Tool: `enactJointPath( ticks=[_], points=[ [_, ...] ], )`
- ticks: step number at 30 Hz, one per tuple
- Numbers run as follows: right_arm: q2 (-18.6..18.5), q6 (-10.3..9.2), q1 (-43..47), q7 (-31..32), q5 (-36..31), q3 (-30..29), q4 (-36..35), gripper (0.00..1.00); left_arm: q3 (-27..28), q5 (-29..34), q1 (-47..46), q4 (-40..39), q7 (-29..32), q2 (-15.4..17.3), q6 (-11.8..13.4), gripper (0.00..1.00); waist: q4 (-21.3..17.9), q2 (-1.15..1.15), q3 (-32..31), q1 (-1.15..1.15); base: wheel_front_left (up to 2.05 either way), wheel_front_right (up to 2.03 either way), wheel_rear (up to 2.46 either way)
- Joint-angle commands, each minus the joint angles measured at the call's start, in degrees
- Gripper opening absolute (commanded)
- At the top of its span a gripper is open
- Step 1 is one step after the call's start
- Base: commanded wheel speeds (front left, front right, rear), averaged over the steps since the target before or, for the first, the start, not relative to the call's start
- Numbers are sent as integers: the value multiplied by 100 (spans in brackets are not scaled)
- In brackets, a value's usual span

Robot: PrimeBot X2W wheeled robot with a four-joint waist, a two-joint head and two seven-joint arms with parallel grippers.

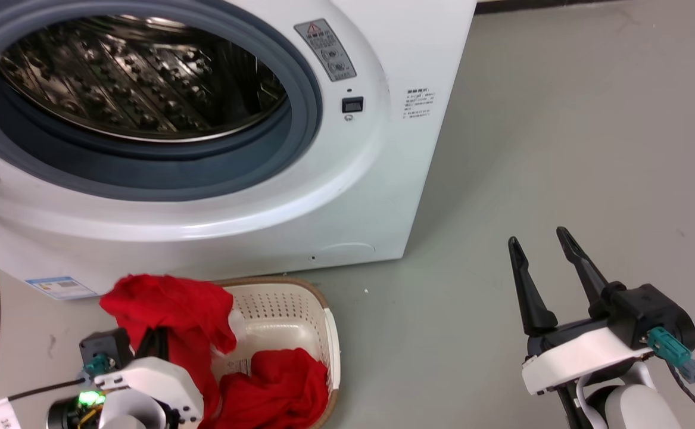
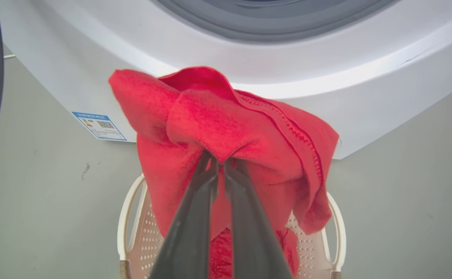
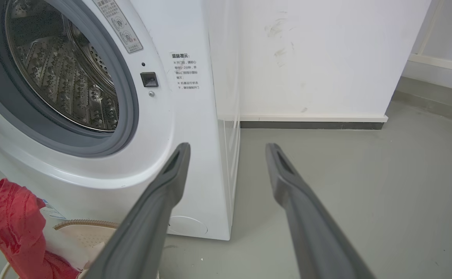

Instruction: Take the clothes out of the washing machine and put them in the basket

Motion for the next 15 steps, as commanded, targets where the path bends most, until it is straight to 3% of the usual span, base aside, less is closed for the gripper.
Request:
enactJointPath(
  ticks=[1,15],
  points=[
    [0,-4,-40,10,-22,19,-48,100,-7,-43,37,45,18,-27,16,0,-49,0,142,0,0,0,0],
    [1,-4,-647,-200,120,253,-122,100,-114,-66,-1037,1243,14,-55,-88,0,-560,0,1727,0,0,0,0]
  ],
)
